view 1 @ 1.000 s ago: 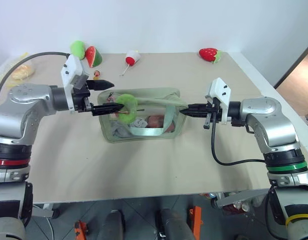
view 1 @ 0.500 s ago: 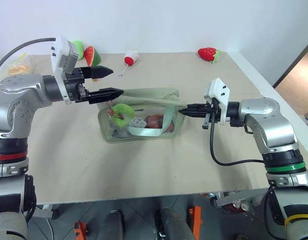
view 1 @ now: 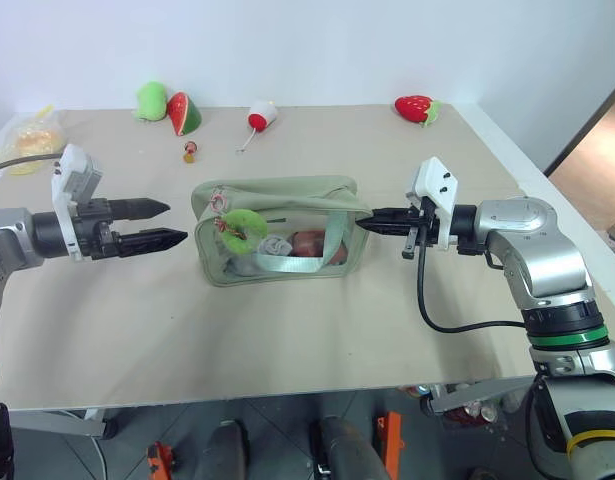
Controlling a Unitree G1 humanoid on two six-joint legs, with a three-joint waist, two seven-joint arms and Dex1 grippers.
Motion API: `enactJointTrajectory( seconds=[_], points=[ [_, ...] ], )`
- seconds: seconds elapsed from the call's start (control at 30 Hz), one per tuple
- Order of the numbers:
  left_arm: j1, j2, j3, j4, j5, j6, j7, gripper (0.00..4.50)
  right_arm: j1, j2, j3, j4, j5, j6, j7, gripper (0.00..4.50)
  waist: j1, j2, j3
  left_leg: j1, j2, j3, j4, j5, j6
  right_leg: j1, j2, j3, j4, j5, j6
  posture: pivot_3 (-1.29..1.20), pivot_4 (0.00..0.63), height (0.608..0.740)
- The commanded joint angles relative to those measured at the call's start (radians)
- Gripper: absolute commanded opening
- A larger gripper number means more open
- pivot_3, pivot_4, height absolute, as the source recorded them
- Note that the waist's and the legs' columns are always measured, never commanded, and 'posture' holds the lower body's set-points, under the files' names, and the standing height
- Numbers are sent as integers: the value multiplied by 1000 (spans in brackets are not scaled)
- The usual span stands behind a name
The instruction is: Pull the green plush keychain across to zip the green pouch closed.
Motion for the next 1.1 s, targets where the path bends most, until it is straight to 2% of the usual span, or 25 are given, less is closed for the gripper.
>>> enactJointTrajectory(
  seconds=[0.03,0.27,0.4,0.53,0.7,0.73,1.0,1.07,1.1],
  points=[
    [5,-8,-2,-44,-3,-17,1,4455,-16,-1,-7,-16,5,-1,0,0,0,0,0,0,0,0,0,0,0,0,0,0,0,0,0,0,150,740],
    [1,-58,-58,-8,35,-42,8,4455,0,-12,-18,-35,9,10,-1,0,0,0,0,0,0,0,0,0,0,0,0,0,0,1,2,0,150,740],
    [-28,-108,-85,37,76,-96,19,3339,8,-16,-23,-44,11,17,-6,0,1,0,0,0,0,0,0,0,0,0,0,0,0,1,2,0,150,740],
    [-85,-151,-55,60,47,-89,38,1892,12,-16,-23,-50,10,23,-9,0,1,0,0,0,0,0,1,0,0,0,0,0,0,2,2,0,150,740],
    [-88,-153,-32,40,14,-77,27,186,16,-16,-23,-55,12,26,-11,0,0,0,0,-1,0,0,1,0,0,0,0,0,0,3,4,0,150,740],
    [-84,-151,-32,37,11,-72,26,25,17,-16,-22,-54,12,26,-12,0,0,0,0,0,0,0,1,0,0,0,0,0,0,3,4,0,150,740],
    [-51,-135,-38,16,8,-31,44,25,7,-4,-38,-35,41,38,-10,0,0,0,0,-1,0,0,1,0,0,0,1,0,0,3,4,0,150,740],
    [-50,-137,-34,18,10,-26,59,0,-11,8,-61,-20,67,59,-23,720,0,0,0,-1,0,0,1,0,0,0,1,0,0,3,4,0,150,740],
    [-50,-138,-34,19,10,-26,61,0,-16,9,-72,-20,89,75,-17,904,0,0,0,-1,0,0,1,0,0,0,1,0,0,3,4,0,150,740]
  ],
)
